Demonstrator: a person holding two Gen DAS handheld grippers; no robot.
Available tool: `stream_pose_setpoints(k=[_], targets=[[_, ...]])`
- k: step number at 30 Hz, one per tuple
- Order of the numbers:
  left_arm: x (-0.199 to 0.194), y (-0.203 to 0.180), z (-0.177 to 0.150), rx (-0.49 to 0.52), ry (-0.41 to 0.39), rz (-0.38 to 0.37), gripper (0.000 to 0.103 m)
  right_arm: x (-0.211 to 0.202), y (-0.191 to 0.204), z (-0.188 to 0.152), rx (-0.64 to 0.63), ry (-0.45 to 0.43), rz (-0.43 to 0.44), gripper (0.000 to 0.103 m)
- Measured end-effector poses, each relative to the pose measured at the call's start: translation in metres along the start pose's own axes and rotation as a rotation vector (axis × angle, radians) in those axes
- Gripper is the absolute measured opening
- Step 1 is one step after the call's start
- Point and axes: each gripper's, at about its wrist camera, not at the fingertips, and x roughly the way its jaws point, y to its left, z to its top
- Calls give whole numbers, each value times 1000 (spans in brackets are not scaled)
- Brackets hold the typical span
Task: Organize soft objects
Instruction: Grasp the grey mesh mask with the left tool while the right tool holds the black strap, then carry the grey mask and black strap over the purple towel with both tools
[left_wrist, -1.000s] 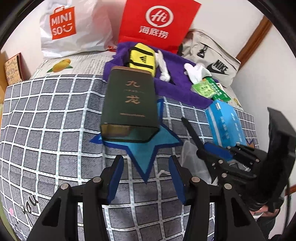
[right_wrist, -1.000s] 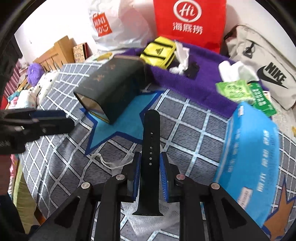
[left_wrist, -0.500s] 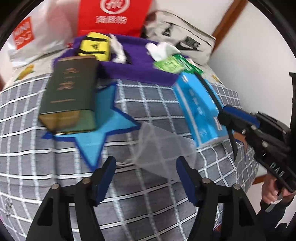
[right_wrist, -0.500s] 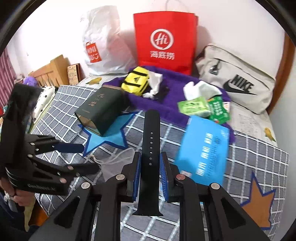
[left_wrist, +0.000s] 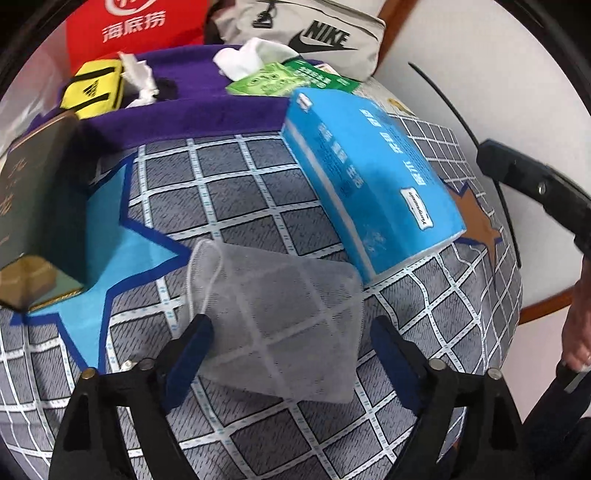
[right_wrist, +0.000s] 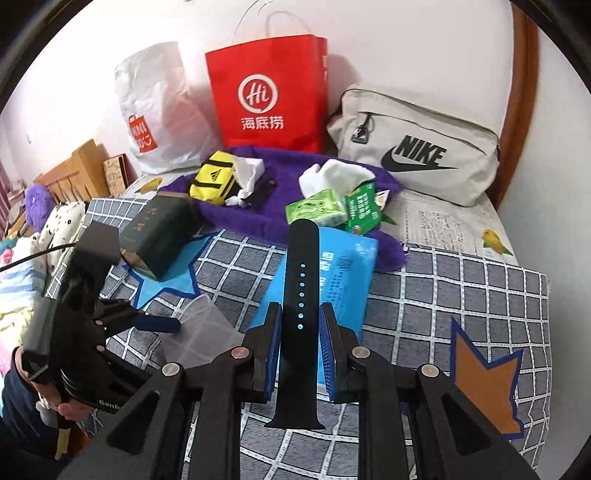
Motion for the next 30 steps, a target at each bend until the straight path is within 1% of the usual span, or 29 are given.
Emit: stream_pose_setpoints(k=[5, 7, 10, 12, 13, 15, 16, 18, 20, 24, 30], targets=[[9, -9, 2, 51, 4, 60, 95, 1, -5, -1, 9, 1, 2, 21], [14, -17, 2, 93, 15, 104, 95, 3, -5, -1, 13, 5, 5, 20], [16, -21, 3, 112, 12, 148, 93, 4, -6, -2, 19, 11, 11, 20], [14, -21, 2, 119, 0, 175, 81, 4, -7, -3, 19, 16, 10, 20], [12, -22, 2, 116, -5, 177, 77, 5, -7, -3, 20, 18, 10, 20], [6, -16, 2, 112, -21, 178, 51, 4, -7, -2, 20, 19, 11, 20], [4, -11, 4, 98, -21, 180, 46, 4, -7, -1, 21, 18, 12, 20], [0, -2, 7, 79, -20, 189, 21, 2, -5, 1, 18, 11, 15, 20], [-5, 7, 8, 53, -18, 193, 11, 1, -4, 4, 15, 5, 19, 20], [-20, 17, 6, 39, -42, 186, 10, 1, -1, 10, 11, -4, 27, 20], [-43, 17, 18, 31, -93, 176, 10, 4, 4, 19, -2, -5, 39, 20]])
